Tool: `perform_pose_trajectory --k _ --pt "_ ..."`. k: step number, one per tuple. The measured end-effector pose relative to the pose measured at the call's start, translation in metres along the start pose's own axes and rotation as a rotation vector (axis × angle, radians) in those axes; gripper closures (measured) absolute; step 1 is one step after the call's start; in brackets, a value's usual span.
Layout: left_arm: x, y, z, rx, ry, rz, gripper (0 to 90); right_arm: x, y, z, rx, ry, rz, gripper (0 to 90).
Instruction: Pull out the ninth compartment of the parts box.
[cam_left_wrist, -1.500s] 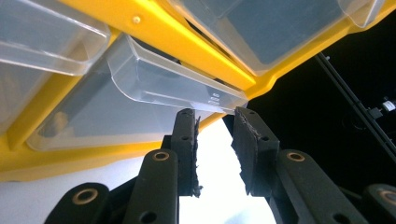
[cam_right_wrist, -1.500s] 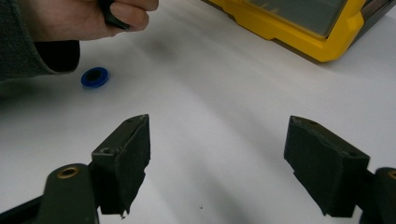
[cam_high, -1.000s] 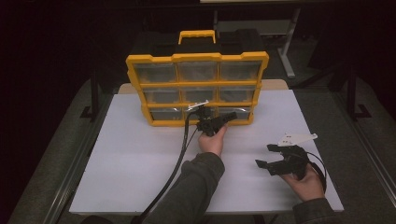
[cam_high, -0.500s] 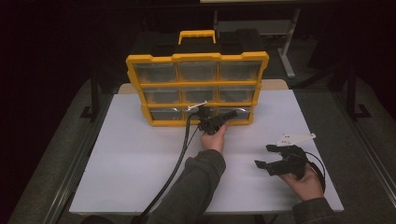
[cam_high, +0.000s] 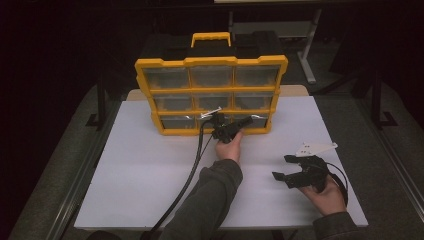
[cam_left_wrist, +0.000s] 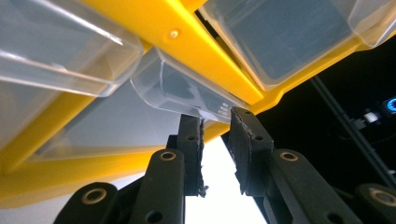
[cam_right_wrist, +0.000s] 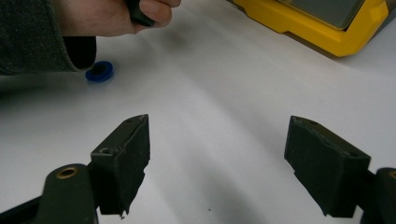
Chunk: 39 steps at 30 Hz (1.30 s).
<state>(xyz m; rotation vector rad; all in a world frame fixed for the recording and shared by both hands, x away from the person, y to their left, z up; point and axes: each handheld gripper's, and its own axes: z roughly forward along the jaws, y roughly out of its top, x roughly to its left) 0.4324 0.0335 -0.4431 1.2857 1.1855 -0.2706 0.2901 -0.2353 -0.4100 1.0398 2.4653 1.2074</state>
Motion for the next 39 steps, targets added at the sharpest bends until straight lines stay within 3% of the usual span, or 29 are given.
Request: perform_pose_trajectory --k 16,28,39 --pt "-0.001 -0.005 -0.003 0.007 -0.048 -0.031 74.7 -0.001 -0.001 0.0 0.0 0.005 -0.001 21.2" --pt "-0.006 -0.009 -0.008 0.034 -0.048 -0.001 74.5 -0.001 -0.001 0.0 0.002 0.004 -0.005 21.0" --pt "-0.009 -0.012 -0.012 0.038 -0.052 0.0 74.2 -0.001 -0.002 0.001 0.001 0.004 -0.002 20.9"
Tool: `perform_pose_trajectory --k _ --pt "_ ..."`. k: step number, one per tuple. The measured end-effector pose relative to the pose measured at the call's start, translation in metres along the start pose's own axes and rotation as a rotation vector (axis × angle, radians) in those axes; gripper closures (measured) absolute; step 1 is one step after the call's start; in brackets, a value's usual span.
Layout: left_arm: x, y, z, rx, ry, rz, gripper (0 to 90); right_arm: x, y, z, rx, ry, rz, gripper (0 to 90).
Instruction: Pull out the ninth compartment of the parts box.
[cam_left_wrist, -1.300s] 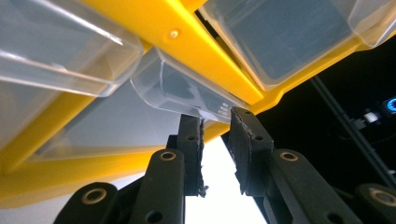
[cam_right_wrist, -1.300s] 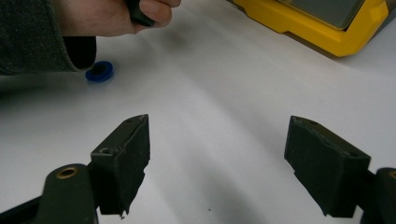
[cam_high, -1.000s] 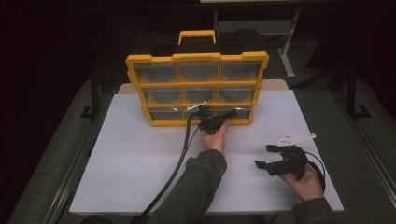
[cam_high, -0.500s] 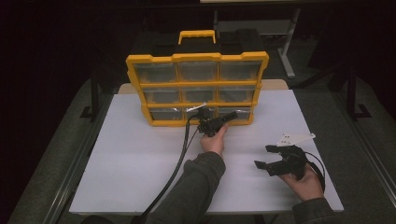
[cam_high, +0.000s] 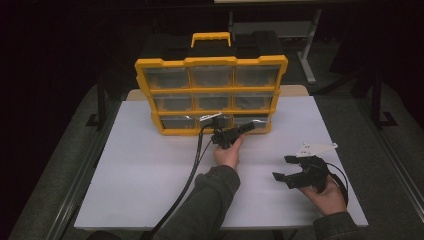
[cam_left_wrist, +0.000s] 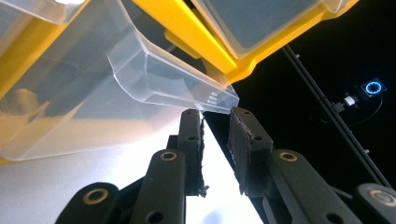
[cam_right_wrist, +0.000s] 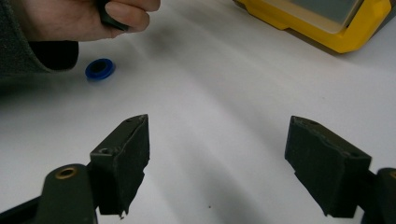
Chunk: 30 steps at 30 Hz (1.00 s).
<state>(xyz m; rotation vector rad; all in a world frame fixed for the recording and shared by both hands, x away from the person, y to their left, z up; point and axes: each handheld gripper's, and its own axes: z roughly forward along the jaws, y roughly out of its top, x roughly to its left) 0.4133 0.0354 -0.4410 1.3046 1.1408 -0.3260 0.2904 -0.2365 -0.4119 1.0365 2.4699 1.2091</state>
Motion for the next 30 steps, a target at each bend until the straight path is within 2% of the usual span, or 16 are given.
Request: perform_pose_trajectory --k 11,15,17,19,21,25,27,29,30 --pt "-0.002 -0.002 -0.003 0.006 0.003 0.002 73.7 0.0 0.0 0.0 0.005 0.001 0.005 21.0" --pt "-0.007 -0.003 -0.003 0.028 0.02 0.014 70.3 0.0 0.0 0.001 0.007 0.002 0.004 20.9" --pt "-0.012 -0.004 -0.006 0.065 0.037 0.064 69.4 0.001 0.0 0.001 0.01 0.002 0.007 21.0" --pt "-0.014 -0.004 -0.007 0.077 0.043 0.077 67.8 0.001 0.0 0.001 0.01 0.002 0.004 20.9" --pt "-0.018 -0.002 -0.011 0.1 0.053 0.114 67.3 0.001 0.0 0.001 0.011 0.002 0.004 20.9" --pt "-0.028 0.005 -0.016 0.109 0.037 0.18 66.8 0.001 0.0 0.001 0.009 0.002 -0.004 20.9" --pt "-0.034 0.01 -0.019 0.133 0.041 0.231 66.0 0.001 0.0 0.0 0.008 0.002 -0.006 21.0" --pt "-0.042 0.017 -0.022 0.148 0.08 0.33 66.8 0.002 0.0 0.0 0.009 0.0 -0.008 21.0" --pt "-0.044 0.02 -0.022 0.159 0.087 0.359 67.2 0.002 0.001 -0.001 0.008 -0.001 -0.009 20.9"
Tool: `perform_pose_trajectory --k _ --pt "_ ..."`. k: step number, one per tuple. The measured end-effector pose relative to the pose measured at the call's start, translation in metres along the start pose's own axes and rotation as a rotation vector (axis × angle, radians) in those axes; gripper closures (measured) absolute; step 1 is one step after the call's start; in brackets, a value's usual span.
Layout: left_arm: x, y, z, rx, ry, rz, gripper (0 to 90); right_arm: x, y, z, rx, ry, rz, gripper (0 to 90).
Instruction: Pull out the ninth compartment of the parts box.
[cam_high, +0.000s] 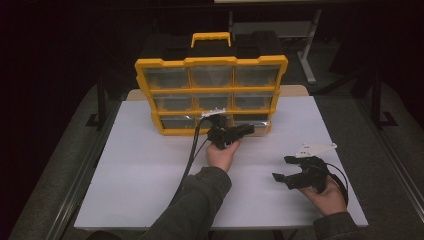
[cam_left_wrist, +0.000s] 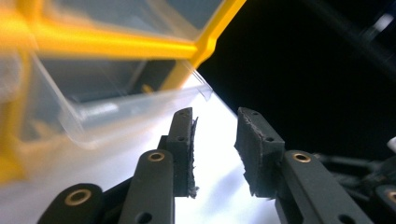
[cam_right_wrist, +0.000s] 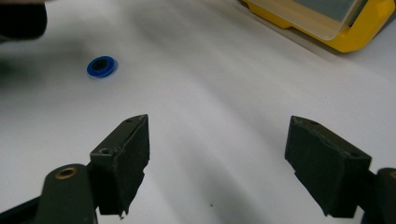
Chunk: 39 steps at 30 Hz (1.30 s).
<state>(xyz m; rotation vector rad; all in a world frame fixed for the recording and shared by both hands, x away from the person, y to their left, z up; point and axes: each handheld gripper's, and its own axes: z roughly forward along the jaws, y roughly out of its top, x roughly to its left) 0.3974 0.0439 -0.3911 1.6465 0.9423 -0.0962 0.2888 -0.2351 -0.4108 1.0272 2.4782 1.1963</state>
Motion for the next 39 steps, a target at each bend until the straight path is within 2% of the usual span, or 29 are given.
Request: perform_pose_trajectory --k 1,2,5,8,10,13,14,17,19,20,26,32,39 --pt "0.0 0.006 -0.001 0.018 0.004 0.054 67.2 0.0 0.0 0.0 -0.003 0.001 -0.004 20.9" --pt "-0.002 0.01 -0.002 0.022 0.012 0.076 67.2 0.001 0.001 -0.001 -0.003 0.002 -0.001 20.9" --pt "-0.005 0.024 -0.005 0.066 0.035 0.189 67.2 0.003 0.001 -0.002 -0.006 0.004 -0.009 20.9" --pt "-0.006 0.034 -0.002 0.153 0.061 0.313 66.9 0.004 0.002 -0.001 -0.008 0.005 -0.014 20.9" --pt "-0.006 0.037 0.0 0.183 0.062 0.337 66.4 0.004 0.003 -0.001 -0.01 0.008 -0.011 20.9" --pt "-0.008 0.042 0.003 0.211 0.089 0.425 66.1 0.004 0.004 0.0 -0.009 0.012 -0.016 20.9" --pt "-0.009 0.044 0.005 0.223 0.097 0.442 66.0 0.004 0.004 0.001 -0.006 0.012 -0.015 20.9" --pt "-0.013 0.05 0.009 0.273 0.152 0.53 65.7 0.002 0.003 0.001 -0.008 0.014 -0.015 20.9" --pt "-0.015 0.052 0.013 0.291 0.166 0.561 65.8 0.001 0.003 0.001 -0.01 0.016 -0.009 20.9" --pt "-0.017 0.053 0.015 0.31 0.176 0.59 65.9 0.0 0.003 0.001 -0.011 0.019 -0.009 20.9" --pt "-0.018 0.055 0.028 0.384 0.206 0.656 65.9 0.0 0.003 0.001 -0.013 0.022 -0.011 20.9" --pt "-0.018 0.049 0.039 0.427 0.214 0.678 66.9 0.001 0.003 0.002 -0.013 0.027 -0.011 20.9" --pt "-0.012 0.047 0.044 0.458 0.207 0.674 62.0 0.002 0.004 0.004 -0.004 0.031 -0.012 20.7"
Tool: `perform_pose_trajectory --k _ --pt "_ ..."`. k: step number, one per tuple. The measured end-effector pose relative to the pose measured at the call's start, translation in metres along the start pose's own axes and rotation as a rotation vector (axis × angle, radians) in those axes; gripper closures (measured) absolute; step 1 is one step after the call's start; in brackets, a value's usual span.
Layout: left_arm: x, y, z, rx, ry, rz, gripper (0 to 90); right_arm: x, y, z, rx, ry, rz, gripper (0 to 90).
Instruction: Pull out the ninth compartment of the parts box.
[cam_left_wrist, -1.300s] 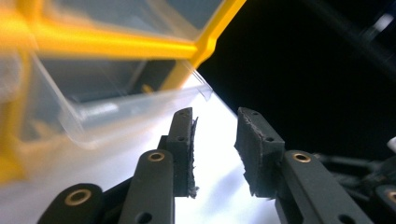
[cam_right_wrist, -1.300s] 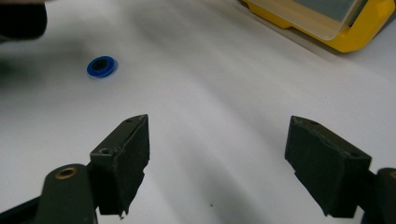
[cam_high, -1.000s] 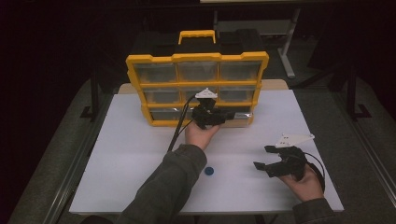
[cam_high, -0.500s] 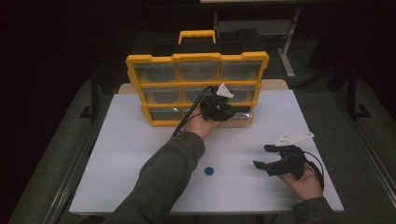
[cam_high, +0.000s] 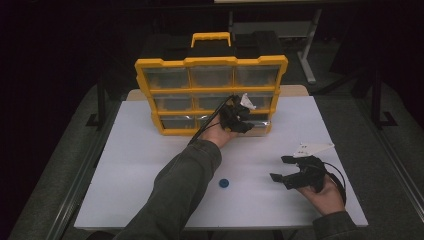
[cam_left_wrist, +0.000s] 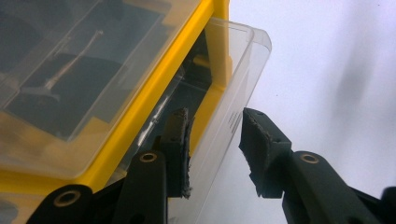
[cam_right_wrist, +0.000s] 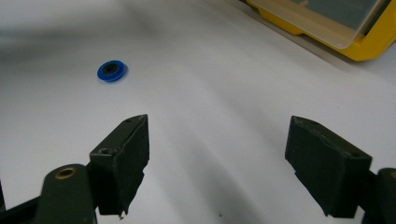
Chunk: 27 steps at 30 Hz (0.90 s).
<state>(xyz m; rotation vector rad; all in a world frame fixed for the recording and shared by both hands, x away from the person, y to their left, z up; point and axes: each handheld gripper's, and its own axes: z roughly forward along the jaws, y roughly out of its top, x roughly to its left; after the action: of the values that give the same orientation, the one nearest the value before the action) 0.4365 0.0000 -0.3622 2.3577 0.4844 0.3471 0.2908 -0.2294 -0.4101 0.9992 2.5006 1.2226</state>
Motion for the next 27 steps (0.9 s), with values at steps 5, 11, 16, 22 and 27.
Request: perform_pose_trajectory --k 5,11,16,22,27 --pt "0.0 -0.001 0.002 0.012 -0.009 0.031 61.2 0.0 0.0 0.001 0.004 0.001 -0.007 20.7" --pt "0.004 -0.005 0.007 0.037 -0.024 0.024 60.3 -0.001 -0.001 -0.002 -0.007 0.0 0.008 20.7" --pt "0.005 -0.007 0.008 0.02 -0.067 -0.014 61.5 -0.002 -0.001 -0.002 -0.003 0.001 0.009 20.7" --pt "0.007 -0.012 0.005 0.021 -0.129 -0.017 63.8 -0.003 -0.002 -0.003 -0.008 0.001 0.011 20.7" --pt "0.005 -0.014 0.002 0.02 -0.148 0.006 65.5 -0.003 -0.003 -0.002 -0.011 0.004 0.006 20.7"
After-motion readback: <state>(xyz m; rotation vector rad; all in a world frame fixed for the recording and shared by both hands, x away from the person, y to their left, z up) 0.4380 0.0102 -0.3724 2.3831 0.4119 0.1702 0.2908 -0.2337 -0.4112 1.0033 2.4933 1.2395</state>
